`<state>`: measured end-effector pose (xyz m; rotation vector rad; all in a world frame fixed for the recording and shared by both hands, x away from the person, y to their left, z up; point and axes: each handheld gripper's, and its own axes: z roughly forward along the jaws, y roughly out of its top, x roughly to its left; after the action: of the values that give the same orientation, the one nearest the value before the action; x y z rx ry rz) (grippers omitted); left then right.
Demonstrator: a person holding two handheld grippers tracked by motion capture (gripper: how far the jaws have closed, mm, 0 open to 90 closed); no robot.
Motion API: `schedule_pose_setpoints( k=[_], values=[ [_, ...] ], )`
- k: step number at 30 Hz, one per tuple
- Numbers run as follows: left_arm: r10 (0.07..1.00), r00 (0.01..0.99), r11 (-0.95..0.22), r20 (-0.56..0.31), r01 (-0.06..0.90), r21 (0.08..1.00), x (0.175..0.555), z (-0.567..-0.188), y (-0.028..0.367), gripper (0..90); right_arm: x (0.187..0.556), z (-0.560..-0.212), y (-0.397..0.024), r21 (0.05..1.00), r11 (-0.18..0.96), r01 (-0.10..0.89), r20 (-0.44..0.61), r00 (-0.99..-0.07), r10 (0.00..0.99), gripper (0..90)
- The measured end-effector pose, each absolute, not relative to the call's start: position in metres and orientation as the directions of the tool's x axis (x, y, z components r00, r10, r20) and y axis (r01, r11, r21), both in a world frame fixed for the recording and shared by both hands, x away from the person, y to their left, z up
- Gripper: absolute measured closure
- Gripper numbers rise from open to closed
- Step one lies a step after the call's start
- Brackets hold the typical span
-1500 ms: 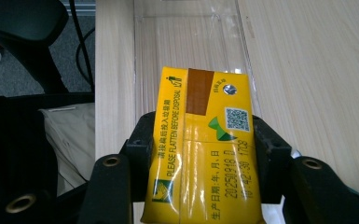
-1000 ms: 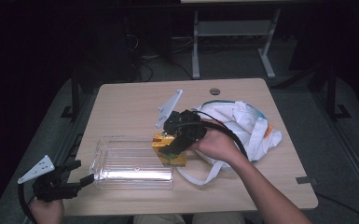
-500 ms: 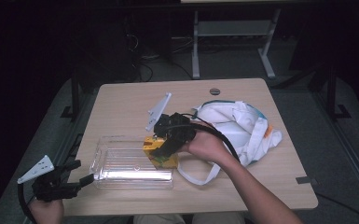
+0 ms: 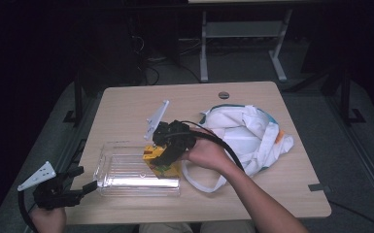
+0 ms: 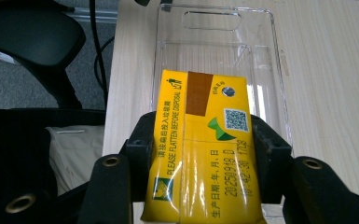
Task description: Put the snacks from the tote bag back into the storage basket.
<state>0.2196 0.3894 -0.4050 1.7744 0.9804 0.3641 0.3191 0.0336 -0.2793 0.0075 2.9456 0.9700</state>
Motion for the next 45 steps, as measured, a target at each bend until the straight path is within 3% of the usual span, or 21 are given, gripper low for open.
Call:
schedule_pose_setpoints(
  k=[45],
  values=[
    [0.757, 0.623, -0.138, -0.197, 0.447, 0.884, 0.219, -0.404, 0.389, 12.7, 0.324, -0.317, 0.058, 0.558, 0.830, -0.009, -0.019, -1.000, 0.002, 51.2]
  ],
)
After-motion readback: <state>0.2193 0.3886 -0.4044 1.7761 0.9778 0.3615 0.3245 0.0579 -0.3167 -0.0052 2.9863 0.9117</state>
